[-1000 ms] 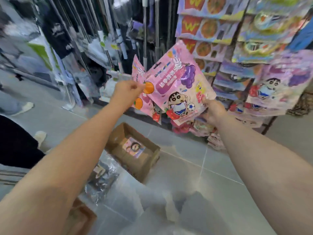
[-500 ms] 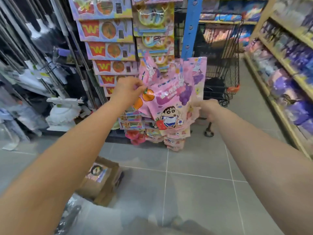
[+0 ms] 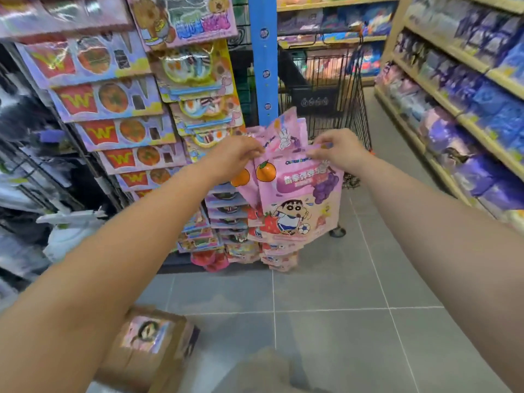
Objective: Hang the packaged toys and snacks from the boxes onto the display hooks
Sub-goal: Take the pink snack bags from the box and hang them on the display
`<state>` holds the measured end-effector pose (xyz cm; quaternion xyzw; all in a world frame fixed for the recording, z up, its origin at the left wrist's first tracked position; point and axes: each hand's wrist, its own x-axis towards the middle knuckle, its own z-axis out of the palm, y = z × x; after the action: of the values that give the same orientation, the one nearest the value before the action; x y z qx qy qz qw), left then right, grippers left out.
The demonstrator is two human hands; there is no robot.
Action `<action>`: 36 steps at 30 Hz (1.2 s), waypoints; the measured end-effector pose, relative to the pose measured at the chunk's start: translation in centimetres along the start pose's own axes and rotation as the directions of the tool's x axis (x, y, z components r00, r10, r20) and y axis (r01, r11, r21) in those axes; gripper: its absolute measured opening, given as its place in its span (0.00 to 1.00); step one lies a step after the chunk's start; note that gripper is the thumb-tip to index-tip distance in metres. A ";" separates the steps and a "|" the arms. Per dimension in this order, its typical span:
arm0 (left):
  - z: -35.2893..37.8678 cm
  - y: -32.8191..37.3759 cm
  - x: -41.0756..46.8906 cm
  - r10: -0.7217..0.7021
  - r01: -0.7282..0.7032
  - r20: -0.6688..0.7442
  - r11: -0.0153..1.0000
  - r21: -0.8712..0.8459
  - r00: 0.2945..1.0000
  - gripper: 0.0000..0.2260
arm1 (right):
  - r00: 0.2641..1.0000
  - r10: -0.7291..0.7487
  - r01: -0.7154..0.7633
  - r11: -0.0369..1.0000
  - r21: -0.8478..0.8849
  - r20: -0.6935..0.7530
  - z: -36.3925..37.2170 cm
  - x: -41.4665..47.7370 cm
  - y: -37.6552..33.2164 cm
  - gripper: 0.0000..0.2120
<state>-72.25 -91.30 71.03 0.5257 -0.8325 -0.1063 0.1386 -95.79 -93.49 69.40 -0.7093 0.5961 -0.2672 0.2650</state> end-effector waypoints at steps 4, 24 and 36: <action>-0.4 -1.6 4.3 -0.022 0.009 0.102 0.992 0.126 0.995 0.29 | 0.999 -0.034 0.036 0.991 -0.130 0.023 -0.7 3.1 1.8 0.09; 2.9 -1.1 14.2 -0.343 0.303 -0.381 0.939 -0.164 0.859 0.16 | 0.997 0.049 -0.055 0.992 0.110 0.058 -1.7 11.2 2.3 0.11; 1.1 -1.4 16.2 -0.435 0.348 -0.352 0.893 -0.284 0.829 0.10 | 0.999 -0.029 0.031 0.990 0.141 -0.017 -3.7 14.7 0.8 0.16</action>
<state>-78.03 -106.51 71.44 0.6789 -0.6430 -0.1072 0.3378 -96.73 -108.34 72.45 -0.6956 0.5671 -0.3179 0.3060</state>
